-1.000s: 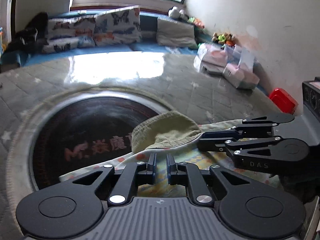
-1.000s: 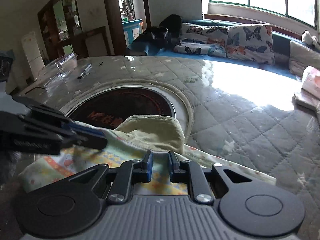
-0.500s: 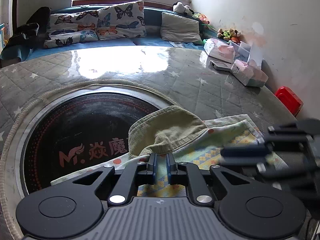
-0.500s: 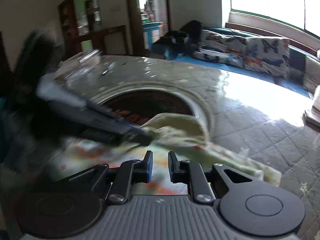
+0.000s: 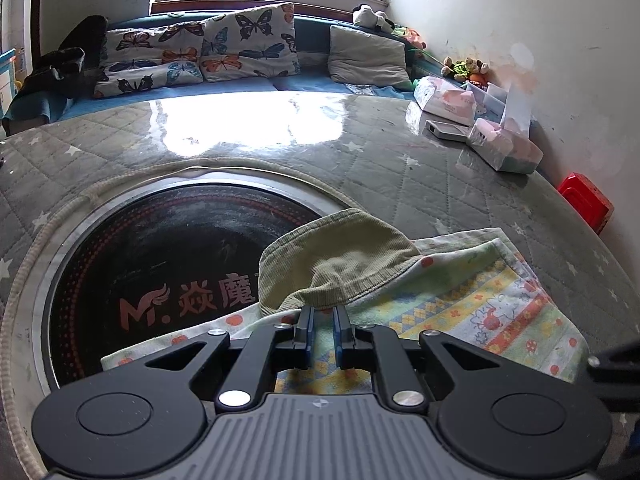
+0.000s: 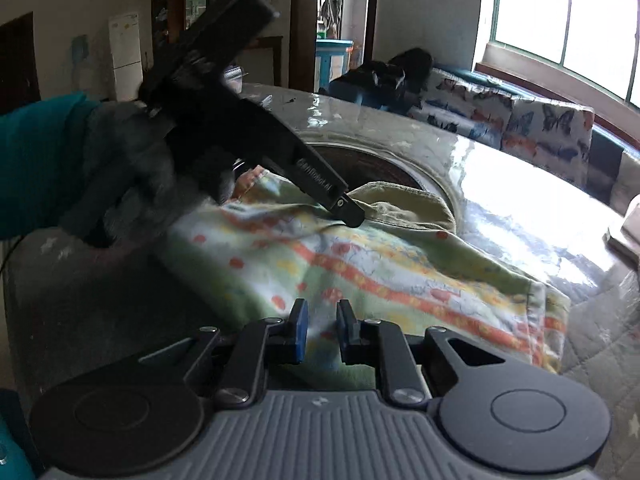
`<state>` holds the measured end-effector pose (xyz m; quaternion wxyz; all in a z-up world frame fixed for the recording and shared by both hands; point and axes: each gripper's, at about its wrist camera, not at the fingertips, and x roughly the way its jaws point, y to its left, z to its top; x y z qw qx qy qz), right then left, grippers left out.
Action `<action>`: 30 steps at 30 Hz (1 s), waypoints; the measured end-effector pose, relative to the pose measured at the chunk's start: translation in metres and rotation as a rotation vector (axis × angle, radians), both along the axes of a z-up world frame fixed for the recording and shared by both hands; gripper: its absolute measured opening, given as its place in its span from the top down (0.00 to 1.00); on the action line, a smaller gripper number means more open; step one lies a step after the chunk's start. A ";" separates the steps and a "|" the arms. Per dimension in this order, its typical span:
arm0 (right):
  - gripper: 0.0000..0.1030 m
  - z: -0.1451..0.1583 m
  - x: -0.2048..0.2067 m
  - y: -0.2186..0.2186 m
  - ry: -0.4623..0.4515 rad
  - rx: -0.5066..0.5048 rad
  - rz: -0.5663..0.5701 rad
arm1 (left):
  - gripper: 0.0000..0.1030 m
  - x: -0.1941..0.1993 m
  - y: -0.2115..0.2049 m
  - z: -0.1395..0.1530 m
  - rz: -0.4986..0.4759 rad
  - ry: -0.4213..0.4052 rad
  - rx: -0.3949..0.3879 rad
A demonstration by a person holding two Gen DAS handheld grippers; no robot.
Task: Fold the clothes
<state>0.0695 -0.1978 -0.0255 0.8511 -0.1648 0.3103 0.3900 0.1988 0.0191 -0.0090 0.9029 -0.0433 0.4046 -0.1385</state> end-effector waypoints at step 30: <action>0.86 -0.006 -0.015 -0.028 0.011 0.088 -0.145 | 0.88 -0.122 -0.023 -0.003 -0.062 -0.102 -0.120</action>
